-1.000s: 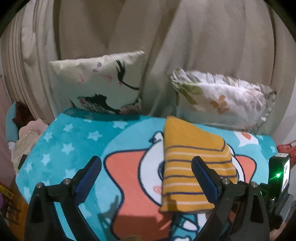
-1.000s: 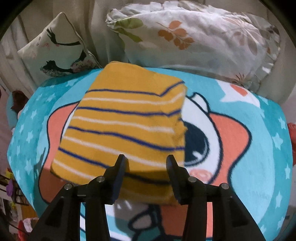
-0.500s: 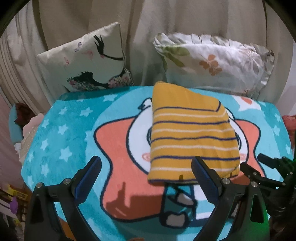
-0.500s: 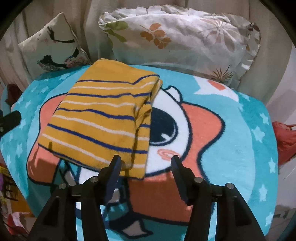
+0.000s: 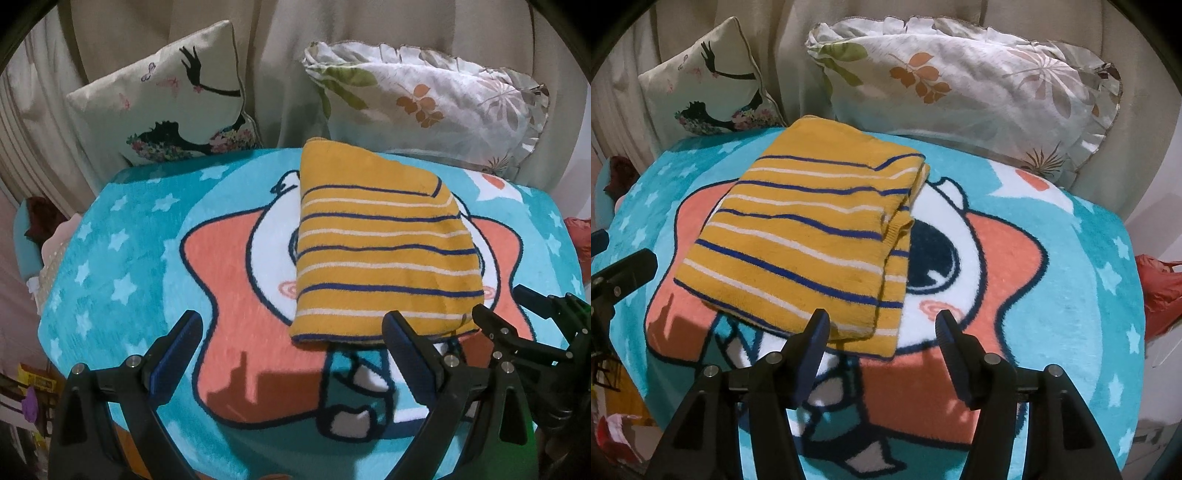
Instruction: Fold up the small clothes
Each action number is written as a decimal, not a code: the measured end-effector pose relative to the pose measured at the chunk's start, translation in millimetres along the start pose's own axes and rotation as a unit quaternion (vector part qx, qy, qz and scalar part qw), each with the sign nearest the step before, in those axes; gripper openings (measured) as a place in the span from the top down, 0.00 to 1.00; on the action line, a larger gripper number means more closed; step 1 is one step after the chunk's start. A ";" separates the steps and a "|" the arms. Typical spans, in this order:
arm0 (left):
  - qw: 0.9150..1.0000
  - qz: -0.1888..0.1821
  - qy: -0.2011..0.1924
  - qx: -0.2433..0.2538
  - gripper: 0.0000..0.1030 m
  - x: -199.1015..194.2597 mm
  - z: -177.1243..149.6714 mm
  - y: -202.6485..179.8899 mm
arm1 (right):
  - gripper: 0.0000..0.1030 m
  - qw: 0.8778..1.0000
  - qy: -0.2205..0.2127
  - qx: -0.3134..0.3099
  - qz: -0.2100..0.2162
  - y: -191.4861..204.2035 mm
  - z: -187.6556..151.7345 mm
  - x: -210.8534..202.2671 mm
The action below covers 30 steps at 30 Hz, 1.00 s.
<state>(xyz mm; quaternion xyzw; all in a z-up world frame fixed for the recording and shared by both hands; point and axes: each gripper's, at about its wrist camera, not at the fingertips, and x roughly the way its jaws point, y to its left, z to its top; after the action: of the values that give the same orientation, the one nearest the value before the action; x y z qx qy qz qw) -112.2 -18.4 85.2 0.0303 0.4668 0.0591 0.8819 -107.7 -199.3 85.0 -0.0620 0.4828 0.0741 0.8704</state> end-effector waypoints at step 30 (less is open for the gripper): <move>0.998 -0.019 0.050 -0.015 0.06 27.1 -1.6 6.7 | 0.35 0.999 0.020 -0.011 -0.025 3.1 6.7 14.6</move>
<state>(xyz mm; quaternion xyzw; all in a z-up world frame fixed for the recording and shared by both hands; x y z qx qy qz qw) -99.0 -8.2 62.8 0.0051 0.5096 0.0513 0.8589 -95.1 -194.1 76.1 -0.0845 0.4980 0.0564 0.8612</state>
